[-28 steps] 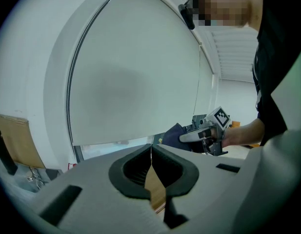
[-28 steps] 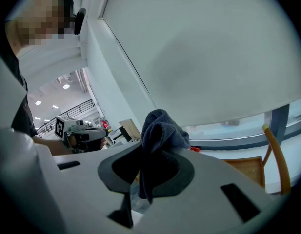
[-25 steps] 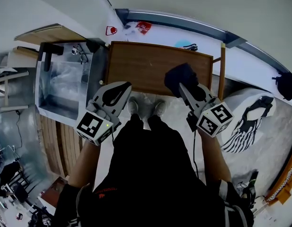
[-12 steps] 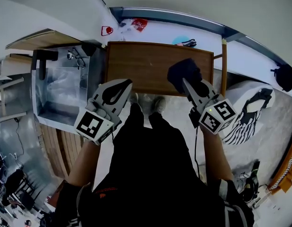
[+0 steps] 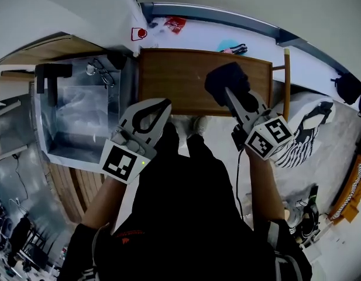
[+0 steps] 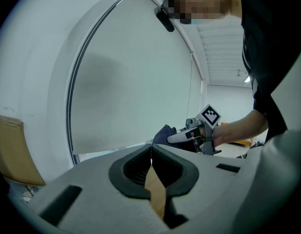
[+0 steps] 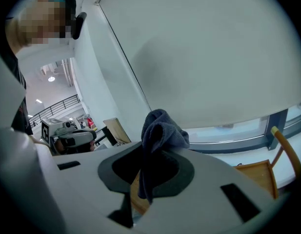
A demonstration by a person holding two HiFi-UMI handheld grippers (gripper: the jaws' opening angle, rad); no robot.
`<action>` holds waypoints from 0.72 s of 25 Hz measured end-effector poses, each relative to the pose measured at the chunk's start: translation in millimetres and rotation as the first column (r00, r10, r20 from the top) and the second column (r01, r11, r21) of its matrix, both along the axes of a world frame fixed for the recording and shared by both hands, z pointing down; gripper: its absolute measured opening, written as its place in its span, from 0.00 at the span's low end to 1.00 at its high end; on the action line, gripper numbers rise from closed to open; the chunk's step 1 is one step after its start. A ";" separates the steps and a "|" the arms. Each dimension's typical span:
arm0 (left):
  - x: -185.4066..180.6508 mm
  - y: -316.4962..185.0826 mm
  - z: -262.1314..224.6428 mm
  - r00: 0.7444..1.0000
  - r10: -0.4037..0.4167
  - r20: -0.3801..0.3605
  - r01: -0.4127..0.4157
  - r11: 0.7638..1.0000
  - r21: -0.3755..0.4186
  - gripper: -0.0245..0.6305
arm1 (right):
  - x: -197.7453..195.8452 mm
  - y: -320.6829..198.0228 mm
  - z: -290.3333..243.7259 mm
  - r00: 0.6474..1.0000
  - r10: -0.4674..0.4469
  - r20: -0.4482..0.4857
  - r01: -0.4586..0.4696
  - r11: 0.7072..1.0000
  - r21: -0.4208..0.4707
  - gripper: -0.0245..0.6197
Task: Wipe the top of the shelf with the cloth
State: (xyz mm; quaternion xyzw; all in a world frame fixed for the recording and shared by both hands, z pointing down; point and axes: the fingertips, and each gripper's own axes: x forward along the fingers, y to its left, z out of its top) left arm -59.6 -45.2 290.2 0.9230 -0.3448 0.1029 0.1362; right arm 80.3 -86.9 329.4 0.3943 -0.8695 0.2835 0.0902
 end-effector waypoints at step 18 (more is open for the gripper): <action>-84.4 -7.7 59.5 0.997 -0.066 0.032 0.067 0.997 -0.038 0.07 | -124.7 -48.5 94.3 0.992 -0.119 -0.052 0.116 0.991 -0.068 0.11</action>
